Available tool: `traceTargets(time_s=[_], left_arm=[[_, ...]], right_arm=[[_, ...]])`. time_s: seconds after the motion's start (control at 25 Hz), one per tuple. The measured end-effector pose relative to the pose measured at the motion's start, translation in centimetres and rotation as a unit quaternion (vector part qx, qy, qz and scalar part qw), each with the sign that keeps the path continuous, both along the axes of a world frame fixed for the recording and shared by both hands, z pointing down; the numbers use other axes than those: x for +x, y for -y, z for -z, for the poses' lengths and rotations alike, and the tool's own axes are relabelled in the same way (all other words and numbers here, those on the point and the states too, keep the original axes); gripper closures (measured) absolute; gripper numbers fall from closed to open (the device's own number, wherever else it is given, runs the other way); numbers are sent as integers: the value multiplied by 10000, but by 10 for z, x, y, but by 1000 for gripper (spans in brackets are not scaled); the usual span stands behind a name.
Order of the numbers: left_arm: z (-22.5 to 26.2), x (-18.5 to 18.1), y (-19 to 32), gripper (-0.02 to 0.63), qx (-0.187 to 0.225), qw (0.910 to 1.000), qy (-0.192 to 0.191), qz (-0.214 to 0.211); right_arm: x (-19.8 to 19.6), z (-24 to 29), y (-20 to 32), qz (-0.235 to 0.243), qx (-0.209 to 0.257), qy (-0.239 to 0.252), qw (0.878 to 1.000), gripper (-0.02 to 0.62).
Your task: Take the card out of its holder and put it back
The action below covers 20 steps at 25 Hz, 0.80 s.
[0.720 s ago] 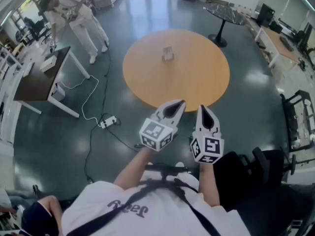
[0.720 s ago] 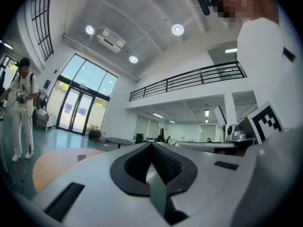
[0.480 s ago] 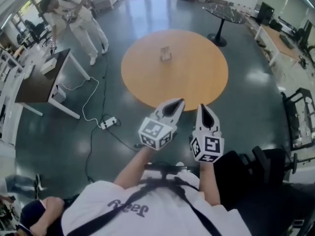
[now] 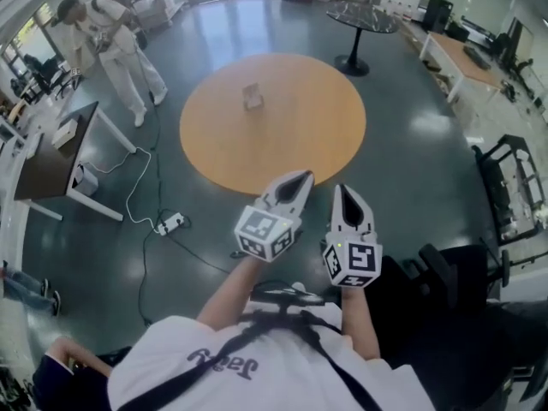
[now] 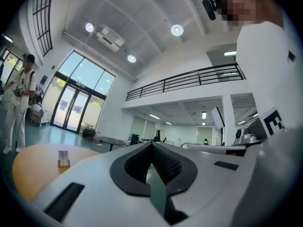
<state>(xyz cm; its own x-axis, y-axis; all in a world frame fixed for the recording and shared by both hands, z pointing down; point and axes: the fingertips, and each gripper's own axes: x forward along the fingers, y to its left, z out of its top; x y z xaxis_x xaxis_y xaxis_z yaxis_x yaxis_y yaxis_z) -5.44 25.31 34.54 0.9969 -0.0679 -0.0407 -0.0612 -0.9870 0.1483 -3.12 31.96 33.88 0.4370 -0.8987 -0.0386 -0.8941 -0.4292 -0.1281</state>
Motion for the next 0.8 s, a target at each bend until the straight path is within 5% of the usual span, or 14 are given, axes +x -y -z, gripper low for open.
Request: traceTargets(time_s=[0.52,0.8], left_arm=[[-38,87,-47,598,-58,9947,407,-940],[-51,138,-11,598,-219,9921,445,-1155]], right_arm=[[71,-47,-51,-1020,-418,406,9931,577],[124,-58,-16,-1233,-568,512,9894,577]])
